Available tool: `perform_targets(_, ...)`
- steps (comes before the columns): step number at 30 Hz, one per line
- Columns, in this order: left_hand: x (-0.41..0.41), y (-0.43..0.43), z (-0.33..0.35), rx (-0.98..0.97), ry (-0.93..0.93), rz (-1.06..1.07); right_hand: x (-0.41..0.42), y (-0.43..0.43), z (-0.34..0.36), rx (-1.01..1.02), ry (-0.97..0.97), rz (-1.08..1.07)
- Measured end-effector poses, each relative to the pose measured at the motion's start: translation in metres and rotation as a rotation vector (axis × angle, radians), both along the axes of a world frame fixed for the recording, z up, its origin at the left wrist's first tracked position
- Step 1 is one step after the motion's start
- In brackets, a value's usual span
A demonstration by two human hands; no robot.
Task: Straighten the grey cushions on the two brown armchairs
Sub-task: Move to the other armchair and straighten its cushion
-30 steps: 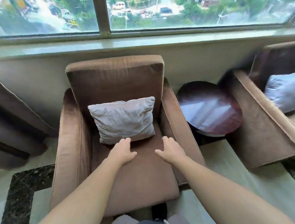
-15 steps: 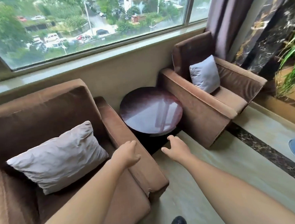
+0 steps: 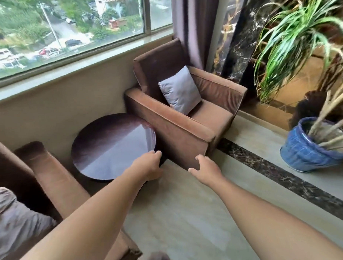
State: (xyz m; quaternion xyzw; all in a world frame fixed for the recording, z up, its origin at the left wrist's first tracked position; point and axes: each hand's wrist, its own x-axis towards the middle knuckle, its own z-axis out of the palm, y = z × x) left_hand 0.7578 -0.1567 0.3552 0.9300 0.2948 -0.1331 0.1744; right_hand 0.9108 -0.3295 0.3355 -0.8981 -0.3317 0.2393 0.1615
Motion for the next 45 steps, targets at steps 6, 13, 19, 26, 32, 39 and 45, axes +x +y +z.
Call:
perform_targets(6, 0.099, 0.002, -0.012, -0.018, -0.007, -0.056, 0.083, 0.01, 0.004, -0.004, -0.001, -0.005)
perform_targets(13, 0.235, 0.061, -0.046, -0.084, 0.02, 0.01, 0.225, 0.088, -0.009, -0.048, -0.014, 0.081)
perform_targets(19, 0.343, 0.111, -0.053, -0.164, 0.003, 0.08, 0.335, 0.148, -0.007, -0.184, -0.035, 0.203)
perform_targets(26, 0.444, 0.164, -0.05, -0.15, 0.019, 0.145, 0.454, 0.217, -0.007, -0.177, 0.017, 0.247)
perform_targets(32, 0.513, 0.192, -0.082, -0.167, 0.048, 0.301, 0.553, 0.28, -0.042, -0.143, 0.113, 0.319)
perform_targets(39, 0.619, 0.214, -0.134, -0.233, 0.075, 0.674, 0.698, 0.365, -0.115, -0.258, 0.129, 0.643)
perform_targets(45, 0.689, 0.229, -0.166, -0.307, 0.029, 0.983, 0.802, 0.427, -0.165, -0.272, 0.168, 0.741)
